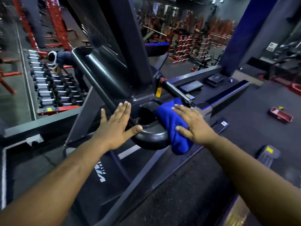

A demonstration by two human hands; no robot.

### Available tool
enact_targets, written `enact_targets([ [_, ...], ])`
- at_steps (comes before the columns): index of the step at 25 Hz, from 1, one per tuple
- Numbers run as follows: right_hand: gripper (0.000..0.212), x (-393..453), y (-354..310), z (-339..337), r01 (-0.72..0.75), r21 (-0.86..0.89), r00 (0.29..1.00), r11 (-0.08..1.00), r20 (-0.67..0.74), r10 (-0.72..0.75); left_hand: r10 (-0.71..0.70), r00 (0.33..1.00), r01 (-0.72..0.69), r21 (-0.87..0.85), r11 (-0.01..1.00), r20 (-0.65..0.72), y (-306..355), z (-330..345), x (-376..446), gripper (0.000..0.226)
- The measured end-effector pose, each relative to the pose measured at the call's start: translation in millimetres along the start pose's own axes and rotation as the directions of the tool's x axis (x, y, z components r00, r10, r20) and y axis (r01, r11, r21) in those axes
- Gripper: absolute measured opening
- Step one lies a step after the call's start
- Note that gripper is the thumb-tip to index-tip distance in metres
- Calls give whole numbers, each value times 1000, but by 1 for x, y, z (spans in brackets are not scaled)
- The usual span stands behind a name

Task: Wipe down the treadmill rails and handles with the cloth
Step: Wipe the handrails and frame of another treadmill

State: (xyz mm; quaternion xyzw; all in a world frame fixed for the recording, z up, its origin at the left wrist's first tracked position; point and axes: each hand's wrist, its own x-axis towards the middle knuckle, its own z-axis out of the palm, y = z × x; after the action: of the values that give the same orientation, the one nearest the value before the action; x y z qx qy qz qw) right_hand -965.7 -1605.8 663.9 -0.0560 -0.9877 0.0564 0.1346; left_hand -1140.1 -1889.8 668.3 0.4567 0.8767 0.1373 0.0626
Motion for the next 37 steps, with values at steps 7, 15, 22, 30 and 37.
enact_targets([
  [7,74,-21,-53,25,-137,148,982,979,-111,154,-11,992,8,-22,1000,-127,33,17,12,119],
  [15,75,-8,-61,25,-428,277,863,860,-159,480,33,991,-49,-123,991,-128,28,18,14,117],
  [22,71,18,-102,11,-133,53,991,990,22,132,62,987,-100,-262,960,-149,0,12,19,119],
  [30,69,94,-91,-4,-324,-53,875,945,364,320,57,995,-72,-183,980,-84,-10,0,18,125],
  [37,67,89,-137,-6,-72,56,905,996,423,41,65,986,-122,-397,910,-154,-22,3,18,121],
])
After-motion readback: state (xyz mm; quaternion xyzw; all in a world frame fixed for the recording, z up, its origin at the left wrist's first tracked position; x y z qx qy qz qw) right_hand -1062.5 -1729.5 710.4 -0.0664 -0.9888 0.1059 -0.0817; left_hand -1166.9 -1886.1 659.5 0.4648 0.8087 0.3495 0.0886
